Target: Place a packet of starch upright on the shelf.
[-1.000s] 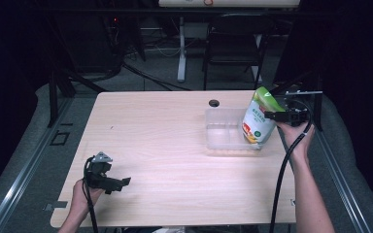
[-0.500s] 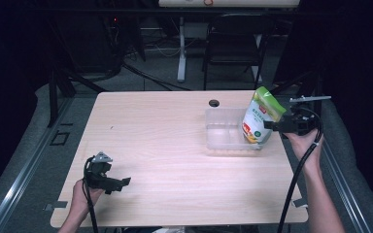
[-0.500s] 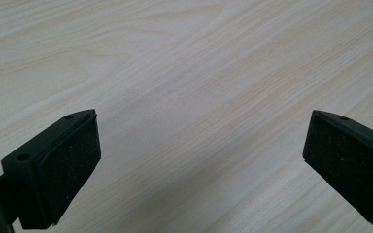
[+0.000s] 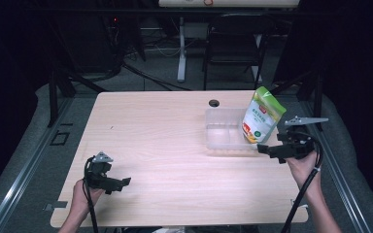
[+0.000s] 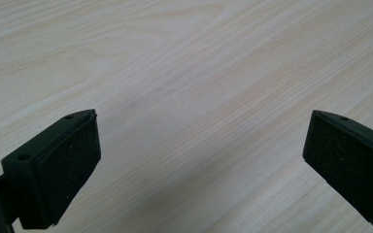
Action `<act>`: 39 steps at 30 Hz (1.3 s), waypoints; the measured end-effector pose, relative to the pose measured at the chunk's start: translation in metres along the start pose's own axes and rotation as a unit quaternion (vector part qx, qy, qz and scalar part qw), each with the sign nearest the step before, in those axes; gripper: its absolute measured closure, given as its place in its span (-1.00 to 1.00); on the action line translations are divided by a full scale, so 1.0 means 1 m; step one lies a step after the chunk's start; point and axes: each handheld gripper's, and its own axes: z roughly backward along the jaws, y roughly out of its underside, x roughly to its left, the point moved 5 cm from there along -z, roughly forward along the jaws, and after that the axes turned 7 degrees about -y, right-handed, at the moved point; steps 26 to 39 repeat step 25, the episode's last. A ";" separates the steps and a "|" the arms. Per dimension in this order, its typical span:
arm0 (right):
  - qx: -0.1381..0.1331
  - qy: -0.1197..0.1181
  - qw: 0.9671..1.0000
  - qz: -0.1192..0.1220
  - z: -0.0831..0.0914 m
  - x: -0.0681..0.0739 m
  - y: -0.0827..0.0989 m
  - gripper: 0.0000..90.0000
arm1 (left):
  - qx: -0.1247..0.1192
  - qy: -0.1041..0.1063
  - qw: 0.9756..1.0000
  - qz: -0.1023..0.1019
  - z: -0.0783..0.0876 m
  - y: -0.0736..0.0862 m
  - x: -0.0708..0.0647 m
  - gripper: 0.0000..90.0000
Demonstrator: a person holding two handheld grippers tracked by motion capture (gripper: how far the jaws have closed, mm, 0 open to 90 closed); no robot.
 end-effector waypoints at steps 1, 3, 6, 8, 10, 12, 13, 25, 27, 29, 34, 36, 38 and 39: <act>0.003 0.000 1.000 0.001 -0.002 0.004 0.004 -0.98 | -0.001 0.000 1.000 0.000 0.000 0.000 0.000 -0.99; 0.013 -0.008 1.000 0.004 -0.007 0.011 0.016 -0.98 | -0.001 -0.001 1.000 0.000 0.000 0.000 0.000 -0.99; 0.020 -0.017 1.000 0.003 -0.016 0.019 0.030 -0.98 | -0.003 -0.001 1.000 -0.002 0.000 0.000 0.000 -0.99; 0.030 -0.017 0.999 0.004 -0.022 0.023 0.040 -0.98 | -0.004 -0.003 1.000 -0.002 -0.001 0.000 0.000 -0.99; 0.040 -0.025 0.999 -0.003 -0.029 0.028 0.050 -0.97 | -0.001 0.000 1.000 -0.002 0.000 0.000 0.000 -0.99; 0.050 -0.031 0.998 -0.005 -0.035 0.031 0.061 -0.98 | -0.003 -0.001 1.000 -0.001 0.000 0.000 0.000 -0.99; 0.056 -0.026 0.998 -0.007 -0.038 0.033 0.067 -0.98 | -0.003 -0.001 1.000 -0.001 0.000 0.000 0.000 -0.99; 0.098 -0.007 0.995 0.009 -0.062 0.026 0.106 -0.93 | -0.005 -0.007 1.000 0.000 -0.002 -0.001 -0.001 -0.99; 0.098 -0.007 0.995 0.009 -0.062 0.026 0.106 -0.93 | -0.005 -0.007 1.000 0.000 -0.002 -0.001 -0.001 -0.99; 0.098 -0.007 0.995 0.009 -0.062 0.026 0.106 -0.93 | -0.005 -0.007 1.000 0.000 -0.002 -0.001 -0.001 -0.99; 0.098 -0.007 0.995 0.009 -0.062 0.026 0.106 -0.93 | -0.005 -0.007 1.000 0.000 -0.002 -0.001 -0.001 -0.99; 0.098 -0.007 0.995 0.009 -0.062 0.026 0.106 -0.93 | -0.005 -0.007 1.000 0.000 -0.002 -0.001 -0.001 -0.99; 0.098 -0.007 0.995 0.009 -0.062 0.026 0.106 -0.93 | -0.005 -0.007 1.000 0.000 -0.002 -0.001 -0.001 -0.99; 0.098 -0.007 0.995 0.009 -0.062 0.026 0.106 -0.93 | -0.005 -0.007 1.000 0.000 -0.002 -0.001 -0.001 -0.99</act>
